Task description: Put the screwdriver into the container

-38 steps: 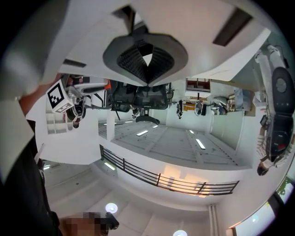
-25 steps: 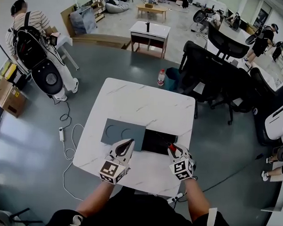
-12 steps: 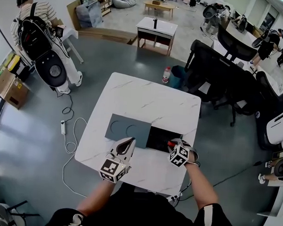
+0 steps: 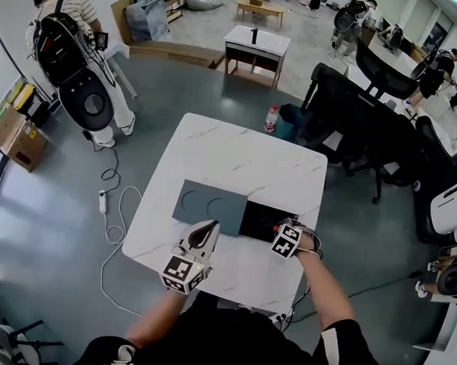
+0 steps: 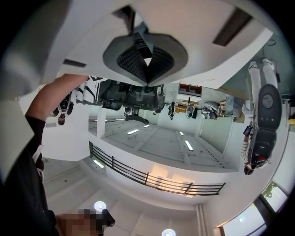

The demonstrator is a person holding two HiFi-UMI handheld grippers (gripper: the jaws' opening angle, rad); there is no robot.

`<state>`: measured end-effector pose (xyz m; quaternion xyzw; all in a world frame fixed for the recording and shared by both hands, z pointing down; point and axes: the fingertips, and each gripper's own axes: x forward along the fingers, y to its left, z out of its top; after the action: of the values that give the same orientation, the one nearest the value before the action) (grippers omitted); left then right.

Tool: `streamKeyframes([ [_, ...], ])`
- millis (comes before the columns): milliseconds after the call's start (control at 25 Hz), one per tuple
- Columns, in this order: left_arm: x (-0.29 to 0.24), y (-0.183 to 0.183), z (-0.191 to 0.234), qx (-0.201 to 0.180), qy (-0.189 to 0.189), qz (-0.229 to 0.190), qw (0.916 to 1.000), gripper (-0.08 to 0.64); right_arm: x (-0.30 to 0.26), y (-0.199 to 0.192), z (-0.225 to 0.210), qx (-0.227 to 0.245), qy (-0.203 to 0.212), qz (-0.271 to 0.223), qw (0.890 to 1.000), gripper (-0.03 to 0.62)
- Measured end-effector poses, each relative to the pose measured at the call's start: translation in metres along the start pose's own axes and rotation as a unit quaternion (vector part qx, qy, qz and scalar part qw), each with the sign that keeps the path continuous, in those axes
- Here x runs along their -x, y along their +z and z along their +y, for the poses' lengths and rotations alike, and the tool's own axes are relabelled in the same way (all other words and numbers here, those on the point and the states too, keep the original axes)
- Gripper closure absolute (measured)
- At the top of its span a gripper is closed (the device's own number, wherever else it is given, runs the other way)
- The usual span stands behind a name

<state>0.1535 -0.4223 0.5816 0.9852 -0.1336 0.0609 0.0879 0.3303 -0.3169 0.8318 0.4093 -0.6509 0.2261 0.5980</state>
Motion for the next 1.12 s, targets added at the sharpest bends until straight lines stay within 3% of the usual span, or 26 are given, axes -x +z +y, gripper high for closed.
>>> streamKeyframes([
  [120,0.001,0.0,-0.001,0.0,0.0,0.0,1.0,0.555,0.001,0.001,0.0,-0.009,0.004,-0.004,1.0,0.476],
  [240,0.006,0.0,-0.002,-0.001,-0.001,-0.001,1.0,0.555,0.009,0.007,0.004,-0.013,0.002,-0.016,1.0,0.39],
  [320,0.008,0.0,-0.003,-0.001,-0.002,-0.002,1.0,0.555,0.023,0.012,0.003,-0.02,-0.014,-0.035,0.999,0.39],
  [440,0.007,0.003,-0.009,-0.004,-0.006,-0.003,1.0,0.555,0.062,0.026,-0.002,-0.057,-0.038,-0.103,0.992,0.386],
  [520,0.005,0.006,-0.015,-0.006,-0.011,-0.004,0.9999,0.555,0.099,0.04,-0.006,-0.093,-0.062,-0.175,0.978,0.385],
  [680,0.004,0.015,-0.029,-0.01,-0.022,-0.014,0.9996,0.555,0.175,0.061,-0.013,-0.152,-0.139,-0.296,0.933,0.404],
  [760,0.004,0.027,-0.037,-0.01,-0.028,-0.026,0.9992,0.555,0.214,0.067,-0.016,-0.201,-0.161,-0.361,0.896,0.45],
  [880,0.004,0.048,-0.051,-0.021,-0.039,-0.048,0.9979,0.555,0.268,0.068,-0.023,-0.271,-0.189,-0.446,0.832,0.539],
  [1120,-0.006,0.076,-0.077,-0.04,-0.06,-0.069,0.995,0.555,0.325,0.056,-0.015,-0.275,-0.267,-0.516,0.766,0.569],
])
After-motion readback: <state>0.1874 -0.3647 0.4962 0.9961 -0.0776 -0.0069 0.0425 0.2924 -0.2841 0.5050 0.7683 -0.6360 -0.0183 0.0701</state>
